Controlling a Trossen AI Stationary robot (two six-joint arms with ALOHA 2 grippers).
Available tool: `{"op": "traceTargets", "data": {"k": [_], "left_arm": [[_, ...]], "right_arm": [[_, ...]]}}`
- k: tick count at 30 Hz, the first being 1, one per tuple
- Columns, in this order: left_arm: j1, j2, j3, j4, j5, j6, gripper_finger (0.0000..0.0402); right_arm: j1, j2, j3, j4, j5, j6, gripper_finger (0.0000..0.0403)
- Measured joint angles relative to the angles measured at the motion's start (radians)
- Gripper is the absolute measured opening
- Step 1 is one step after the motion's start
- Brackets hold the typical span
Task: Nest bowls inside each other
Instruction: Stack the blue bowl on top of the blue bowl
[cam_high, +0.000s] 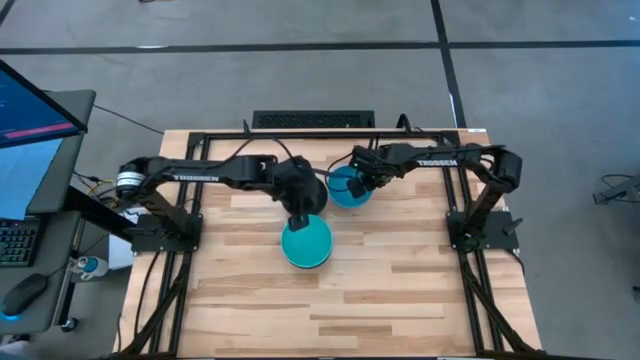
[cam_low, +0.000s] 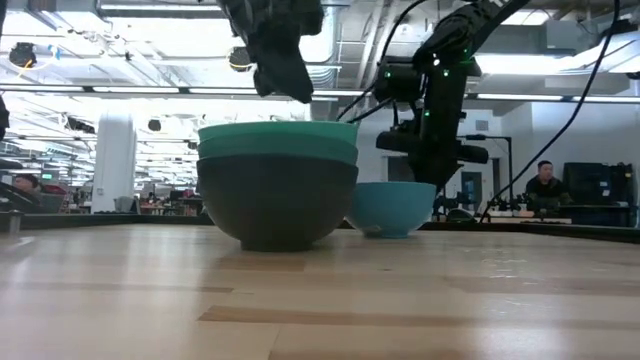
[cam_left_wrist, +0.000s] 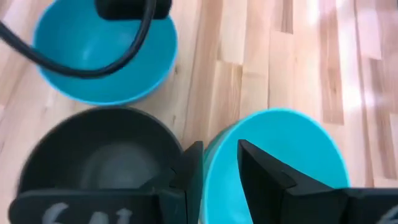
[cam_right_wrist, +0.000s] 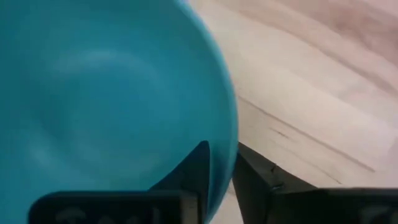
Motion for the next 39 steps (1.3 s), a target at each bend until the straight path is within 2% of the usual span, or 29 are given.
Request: {"op": "traceTargets", "data": {"k": [5, 9, 16, 20, 26, 28, 34, 39], "left_arm": [[-0.008, -0.005, 0.000, -0.089, -0.010, 0.001, 0.0090], [-0.043, -0.011, -0.001, -0.156, -0.071, 0.005, 0.0087], [-0.082, -0.114, -0.025, -0.140, -0.174, 0.013, 0.0087], [-0.069, -0.201, -0.158, -0.120, -0.220, -0.001, 0.0087], [-0.080, -0.413, -0.444, 0.093, -0.200, -0.120, 0.0087], [-0.091, -0.483, -0.507, 0.088, -0.221, -0.159, 0.0087], [-0.122, -0.645, -0.597, 0.034, -0.284, -0.198, 0.0087], [-0.122, -0.693, -0.612, -0.036, -0.296, -0.204, 0.0087]], "right_arm": [[-0.001, -0.012, 0.048, -0.032, 0.004, -0.033, 0.0017], [0.005, -0.012, 0.102, -0.084, 0.003, -0.037, 0.0023], [0.057, -0.036, 0.213, -0.170, 0.005, -0.028, 0.0011], [0.105, -0.064, 0.310, -0.253, 0.004, 0.004, 0.0016], [0.195, -0.067, 0.428, -0.317, 0.003, 0.083, 0.0012], [0.228, -0.068, 0.442, -0.305, 0.003, 0.129, 0.0017], [0.321, -0.067, 0.444, -0.247, 0.003, 0.256, 0.0016], [0.375, -0.003, 0.445, -0.150, -0.025, 0.316, 0.0018]]}}
